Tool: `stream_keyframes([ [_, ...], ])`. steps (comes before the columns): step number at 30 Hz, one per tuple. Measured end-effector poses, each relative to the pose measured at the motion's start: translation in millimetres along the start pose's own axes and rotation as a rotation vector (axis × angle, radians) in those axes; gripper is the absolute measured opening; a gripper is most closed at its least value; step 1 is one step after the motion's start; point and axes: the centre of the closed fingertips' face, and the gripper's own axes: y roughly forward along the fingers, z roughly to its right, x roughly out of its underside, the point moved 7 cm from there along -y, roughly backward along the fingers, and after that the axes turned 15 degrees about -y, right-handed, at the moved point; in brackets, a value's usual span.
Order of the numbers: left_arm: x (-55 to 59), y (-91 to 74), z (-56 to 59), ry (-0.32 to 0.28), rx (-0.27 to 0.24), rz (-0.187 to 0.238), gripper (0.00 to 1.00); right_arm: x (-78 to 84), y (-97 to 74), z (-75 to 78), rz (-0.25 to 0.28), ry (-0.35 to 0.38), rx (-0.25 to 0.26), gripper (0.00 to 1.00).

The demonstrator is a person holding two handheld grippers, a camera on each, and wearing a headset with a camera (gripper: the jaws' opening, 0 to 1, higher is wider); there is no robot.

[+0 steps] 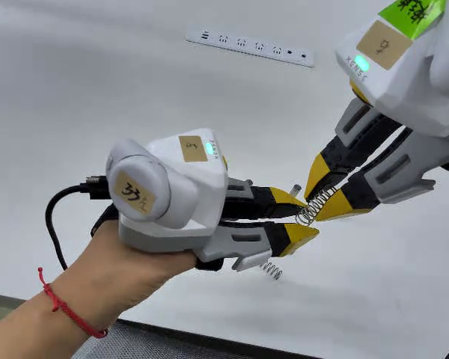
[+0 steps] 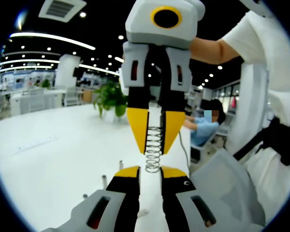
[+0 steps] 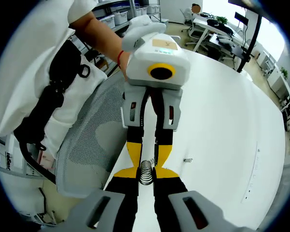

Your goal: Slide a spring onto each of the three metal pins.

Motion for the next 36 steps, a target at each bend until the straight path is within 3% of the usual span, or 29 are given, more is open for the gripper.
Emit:
stream_keyframes([
  [8, 7.5, -21.0, -15.7, -0.001, -0.08, 0.002, 0.24, -1.8, -3.5, 9.2, -0.001, 0.013, 0.031, 0.12],
  [14, 17.6, -39.9, -29.6, 0.046, -0.168, -0.03, 0.36, 1.4, -3.5, 21.7, -0.017, 0.04, 0.078, 0.12],
  [21, 26.8, -53.9, -40.3, 0.066, -0.223, -0.052, 0.49, 6.9, 0.8, 35.4, -0.046, 0.08, 0.127, 0.12],
  [29, 32.4, -58.8, -50.0, 0.085, -0.252, -0.061, 0.61, 26.8, 18.2, 64.1, -0.077, 0.122, 0.153, 0.12],
  [36, 38.5, -59.4, -58.1, 0.085, -0.258, -0.056, 0.8, 31.8, 34.4, 76.7, -0.099, 0.142, 0.148, 0.12],
])
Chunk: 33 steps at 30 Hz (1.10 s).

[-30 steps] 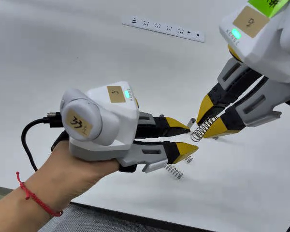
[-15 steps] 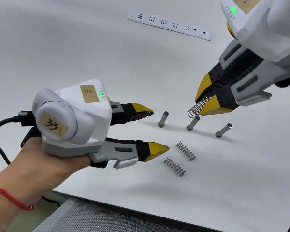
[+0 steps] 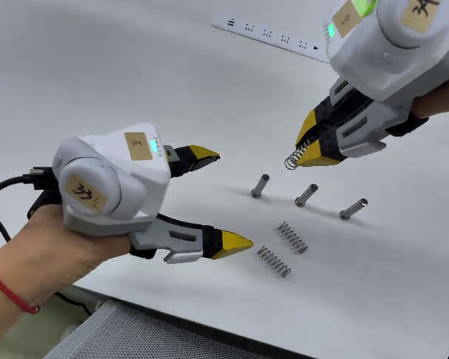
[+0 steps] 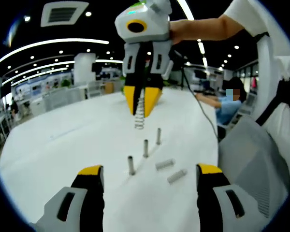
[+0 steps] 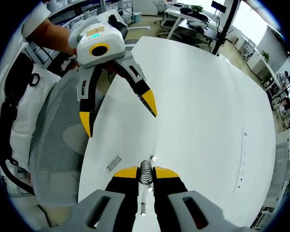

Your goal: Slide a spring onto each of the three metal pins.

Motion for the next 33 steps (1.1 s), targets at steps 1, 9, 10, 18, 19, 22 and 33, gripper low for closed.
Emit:
stream_keyframes([
  [1, 1.4, 0.9, -1.0, 0.0, 0.001, -0.002, 0.82, 0.2, 3.1, 2.1, -0.002, 0.001, 0.0, 0.12],
  [9, 4.7, 4.9, -2.9, -0.018, 0.023, 0.005, 0.96, 6.5, 25.3, 14.3, -0.022, 0.017, -0.004, 0.12],
  [10, 4.4, 5.4, -2.7, -0.017, 0.027, 0.014, 0.99, 7.7, 28.0, 14.6, -0.025, 0.018, -0.006, 0.12],
  [18, 10.3, 8.4, -3.3, -0.039, 0.036, 0.003, 1.0, 15.1, 45.3, 19.7, -0.037, 0.041, -0.02, 0.12],
  [19, 10.4, 8.6, -3.4, -0.044, 0.037, 0.004, 1.0, 15.6, 46.5, 20.3, -0.037, 0.042, -0.023, 0.12],
  [22, 10.6, 9.2, -3.4, -0.052, 0.04, 0.006, 1.0, 16.3, 50.4, 19.9, -0.04, 0.046, -0.026, 0.12],
  [33, 10.7, 11.4, -1.6, -0.06, 0.055, 0.01, 1.0, 18.7, 64.3, 20.6, -0.056, 0.046, -0.042, 0.12],
])
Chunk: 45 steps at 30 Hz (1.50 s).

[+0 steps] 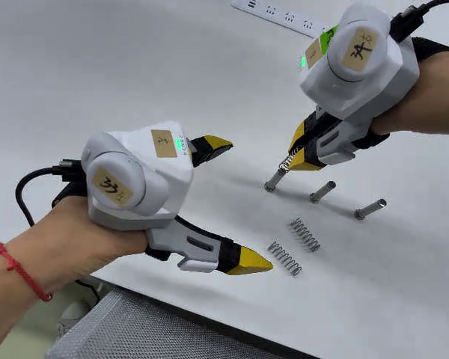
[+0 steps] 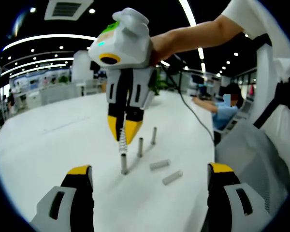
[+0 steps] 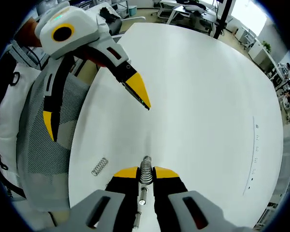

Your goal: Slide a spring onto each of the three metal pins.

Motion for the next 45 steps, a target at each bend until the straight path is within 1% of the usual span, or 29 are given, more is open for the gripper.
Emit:
stream_keyframes([
  [17, 0.1, 1.7, 1.0, -0.011, 0.01, 0.008, 1.0, 3.3, 7.6, -0.3, -0.007, 0.009, -0.016, 0.12],
  [29, -0.4, 3.5, 1.1, -0.015, 0.012, 0.011, 1.0, 2.9, 13.4, 0.1, -0.009, 0.0, -0.024, 0.12],
  [45, -0.3, 4.8, 1.1, -0.02, 0.011, 0.017, 1.0, 6.7, 28.8, -1.7, -0.03, -0.023, -0.019, 0.12],
])
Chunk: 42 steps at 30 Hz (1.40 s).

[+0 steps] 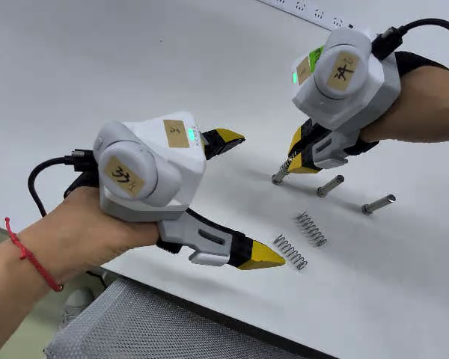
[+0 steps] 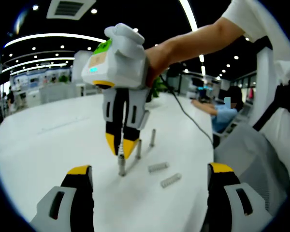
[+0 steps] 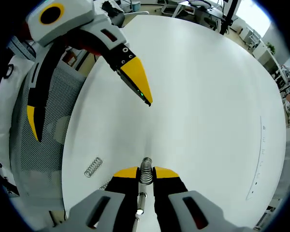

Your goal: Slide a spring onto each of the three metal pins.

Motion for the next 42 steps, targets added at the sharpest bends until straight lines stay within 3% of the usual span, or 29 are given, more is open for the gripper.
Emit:
stream_keyframes([
  [21, 0.9, -1.9, -2.3, -0.007, -0.007, 0.007, 1.0, -0.2, 24.6, -3.0, -0.033, -0.022, -0.006, 0.12],
  [42, 1.9, -2.2, -1.1, -0.003, -0.004, -0.001, 1.0, 0.7, 32.6, 0.5, -0.023, -0.019, -0.004, 0.15],
])
